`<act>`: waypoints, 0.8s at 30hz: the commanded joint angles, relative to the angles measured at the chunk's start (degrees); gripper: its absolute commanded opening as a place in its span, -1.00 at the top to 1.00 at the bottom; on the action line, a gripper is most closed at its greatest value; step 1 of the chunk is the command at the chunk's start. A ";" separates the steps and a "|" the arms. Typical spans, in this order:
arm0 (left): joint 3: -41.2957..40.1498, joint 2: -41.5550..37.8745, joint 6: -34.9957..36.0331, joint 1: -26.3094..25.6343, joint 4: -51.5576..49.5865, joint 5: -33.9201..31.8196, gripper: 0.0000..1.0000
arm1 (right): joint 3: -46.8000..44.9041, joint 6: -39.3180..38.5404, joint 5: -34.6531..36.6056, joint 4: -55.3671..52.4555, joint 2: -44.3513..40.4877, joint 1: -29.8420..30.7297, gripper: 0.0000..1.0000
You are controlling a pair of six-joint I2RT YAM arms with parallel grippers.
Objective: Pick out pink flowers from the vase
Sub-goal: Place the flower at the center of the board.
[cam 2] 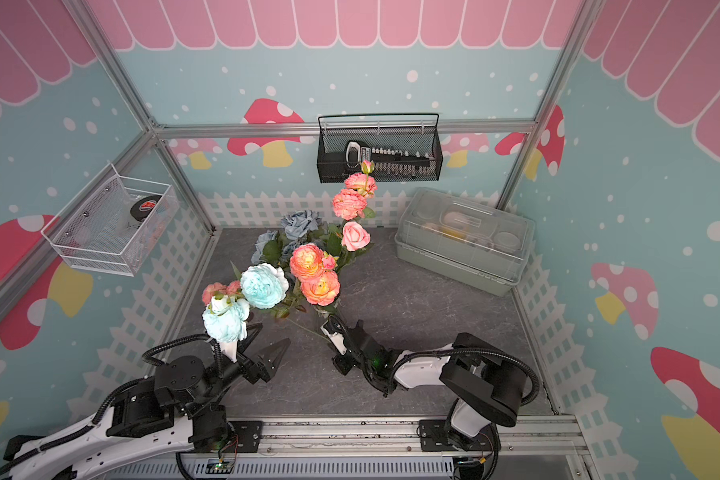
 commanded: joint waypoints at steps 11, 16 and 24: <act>-13.06 -6.66 13.33 -1.65 19.22 -7.64 -0.98 | 2.46 -1.90 -2.73 10.22 9.00 0.03 1.00; -14.33 -7.09 14.88 -1.61 23.35 -9.47 -0.98 | 3.81 -1.23 -3.33 9.86 11.03 -0.05 0.93; -14.74 0.07 15.54 -1.61 30.56 -7.48 -0.94 | 3.11 0.33 -0.89 7.93 8.81 -0.03 0.33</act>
